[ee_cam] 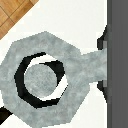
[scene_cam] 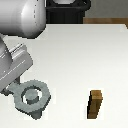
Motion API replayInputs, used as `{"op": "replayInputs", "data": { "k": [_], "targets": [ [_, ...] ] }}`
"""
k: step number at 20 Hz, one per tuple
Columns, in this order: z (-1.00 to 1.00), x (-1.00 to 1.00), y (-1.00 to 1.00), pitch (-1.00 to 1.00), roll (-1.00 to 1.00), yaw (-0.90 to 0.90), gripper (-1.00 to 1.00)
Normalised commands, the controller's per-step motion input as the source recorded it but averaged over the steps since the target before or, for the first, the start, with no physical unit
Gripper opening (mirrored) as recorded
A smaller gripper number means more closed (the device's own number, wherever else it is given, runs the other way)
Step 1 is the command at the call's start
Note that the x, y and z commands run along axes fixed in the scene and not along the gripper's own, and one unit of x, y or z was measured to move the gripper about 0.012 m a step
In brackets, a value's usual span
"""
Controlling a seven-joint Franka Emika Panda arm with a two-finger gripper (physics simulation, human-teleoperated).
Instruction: Put the loop with the handle onto the peg.
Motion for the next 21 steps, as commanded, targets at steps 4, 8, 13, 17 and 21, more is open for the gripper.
{"op": "replayInputs", "data": {
  "k": [4, 8, 13, 17, 21],
  "targets": [
    [-0.75, 0.00, 0.00, 0.00, 0.00, 0.00, -1.00],
    [0.00, 0.00, 0.00, 0.00, 0.00, 0.00, 1.00],
    [0.00, 0.00, 0.00, 0.00, 0.00, 0.00, 1.00],
    [0.00, 0.00, 0.00, 0.00, 0.00, 0.00, 1.00],
    [0.00, 0.00, 0.00, 0.00, 0.00, 0.00, 1.00]
  ]
}}
